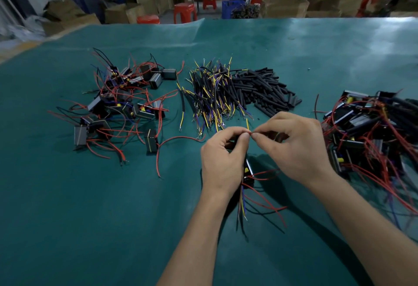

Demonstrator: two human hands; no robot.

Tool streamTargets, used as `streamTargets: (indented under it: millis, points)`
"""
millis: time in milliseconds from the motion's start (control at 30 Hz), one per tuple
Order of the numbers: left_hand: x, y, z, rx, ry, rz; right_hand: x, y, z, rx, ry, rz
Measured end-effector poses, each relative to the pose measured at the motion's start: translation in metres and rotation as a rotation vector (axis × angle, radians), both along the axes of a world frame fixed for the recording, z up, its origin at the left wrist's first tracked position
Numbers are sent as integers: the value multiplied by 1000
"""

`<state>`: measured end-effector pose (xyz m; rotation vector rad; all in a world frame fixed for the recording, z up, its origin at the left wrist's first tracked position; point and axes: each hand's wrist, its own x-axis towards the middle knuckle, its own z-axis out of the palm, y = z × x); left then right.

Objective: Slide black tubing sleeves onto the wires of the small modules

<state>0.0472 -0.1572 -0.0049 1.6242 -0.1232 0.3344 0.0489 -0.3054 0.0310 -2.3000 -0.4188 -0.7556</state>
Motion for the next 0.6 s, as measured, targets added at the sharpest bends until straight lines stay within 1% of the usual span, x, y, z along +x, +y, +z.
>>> streamTargets:
  millis: [67, 167, 233, 267, 300, 367, 500, 600]
  points:
    - [0, 0, 2, -23, 8, -2, 2, 1, -2, 143, 133, -31]
    - [-1, 2, 4, -64, 14, -27, 6, 0, -3, 410, 377, 28]
    - [-1, 3, 4, -94, 23, -48, 7, -1, -3, 556, 481, 72]
    - [-1, 3, 4, -104, 27, -59, 6, -1, -2, 582, 506, 76]
    - [-1, 3, 5, -107, 29, -68, 6, -1, -2, 580, 511, 70]
    - [-1, 4, 6, -109, 27, -84, 6, 0, -4, 493, 459, 24]
    - [0, 5, 5, -73, 21, -84, 3, 3, -5, 258, 255, -41]
    - [0, 4, 4, -65, 18, -68, 0, 6, -4, 156, 143, -31]
